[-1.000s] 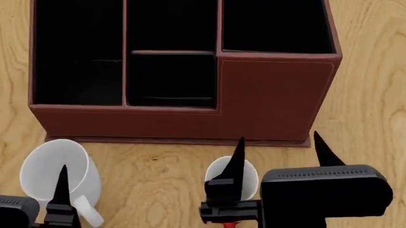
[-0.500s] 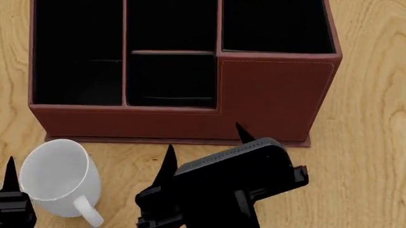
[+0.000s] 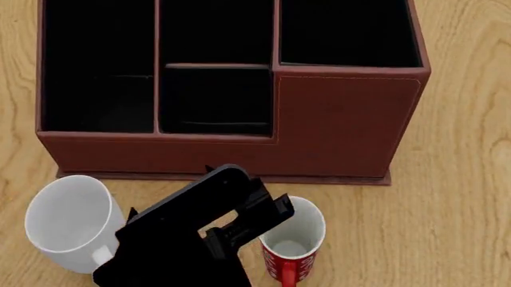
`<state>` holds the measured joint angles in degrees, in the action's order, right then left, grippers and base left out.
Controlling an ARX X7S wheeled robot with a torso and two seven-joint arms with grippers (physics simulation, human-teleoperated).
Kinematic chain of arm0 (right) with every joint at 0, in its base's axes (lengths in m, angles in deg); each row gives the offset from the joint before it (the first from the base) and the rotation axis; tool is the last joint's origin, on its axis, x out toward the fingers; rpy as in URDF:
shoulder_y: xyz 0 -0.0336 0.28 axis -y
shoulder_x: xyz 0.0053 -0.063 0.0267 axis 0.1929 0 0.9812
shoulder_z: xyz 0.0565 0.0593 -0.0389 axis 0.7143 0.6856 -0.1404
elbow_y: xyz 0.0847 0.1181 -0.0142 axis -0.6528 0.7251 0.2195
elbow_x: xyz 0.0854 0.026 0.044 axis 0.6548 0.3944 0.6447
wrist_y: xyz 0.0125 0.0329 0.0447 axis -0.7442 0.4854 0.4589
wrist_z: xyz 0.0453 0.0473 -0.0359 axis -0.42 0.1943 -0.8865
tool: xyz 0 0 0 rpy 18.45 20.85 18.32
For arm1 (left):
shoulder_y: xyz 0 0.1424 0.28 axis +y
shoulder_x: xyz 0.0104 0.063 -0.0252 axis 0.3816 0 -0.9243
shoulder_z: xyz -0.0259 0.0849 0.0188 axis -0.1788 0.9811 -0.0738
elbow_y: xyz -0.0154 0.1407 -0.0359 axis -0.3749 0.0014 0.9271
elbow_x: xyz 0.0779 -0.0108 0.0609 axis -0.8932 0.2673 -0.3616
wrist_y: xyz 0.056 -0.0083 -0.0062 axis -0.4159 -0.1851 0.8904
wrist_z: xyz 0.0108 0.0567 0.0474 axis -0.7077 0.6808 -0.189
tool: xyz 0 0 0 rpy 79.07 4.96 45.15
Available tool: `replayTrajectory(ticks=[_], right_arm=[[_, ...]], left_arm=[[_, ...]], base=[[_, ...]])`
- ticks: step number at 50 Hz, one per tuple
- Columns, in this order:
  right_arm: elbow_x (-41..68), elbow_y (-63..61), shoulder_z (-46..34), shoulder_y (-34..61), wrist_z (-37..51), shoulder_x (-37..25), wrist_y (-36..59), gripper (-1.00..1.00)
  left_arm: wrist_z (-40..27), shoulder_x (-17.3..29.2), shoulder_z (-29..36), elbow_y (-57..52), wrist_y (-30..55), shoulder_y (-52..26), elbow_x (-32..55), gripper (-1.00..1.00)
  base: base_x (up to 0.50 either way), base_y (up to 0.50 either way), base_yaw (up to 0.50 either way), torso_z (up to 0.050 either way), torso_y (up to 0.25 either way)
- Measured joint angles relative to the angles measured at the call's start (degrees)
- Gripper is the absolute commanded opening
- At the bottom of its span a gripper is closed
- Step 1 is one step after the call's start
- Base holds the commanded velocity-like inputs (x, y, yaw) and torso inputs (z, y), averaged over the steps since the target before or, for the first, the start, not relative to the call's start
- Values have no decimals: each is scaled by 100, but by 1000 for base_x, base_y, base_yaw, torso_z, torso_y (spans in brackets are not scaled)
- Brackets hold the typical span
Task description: Pick up the white mug and place it to the right of the caddy.
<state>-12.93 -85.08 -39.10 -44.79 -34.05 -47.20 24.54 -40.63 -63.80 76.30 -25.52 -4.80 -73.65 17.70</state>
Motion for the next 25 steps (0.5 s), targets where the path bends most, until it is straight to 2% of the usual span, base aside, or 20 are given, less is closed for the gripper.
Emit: replayTrajectory(ticks=[25], right_arm=[[649,829,-561,-30,46,274,-354,100]], left_arm=[[-60,51,-85,-41,27,28,49,100]], base=[[0,0,0,0,0]])
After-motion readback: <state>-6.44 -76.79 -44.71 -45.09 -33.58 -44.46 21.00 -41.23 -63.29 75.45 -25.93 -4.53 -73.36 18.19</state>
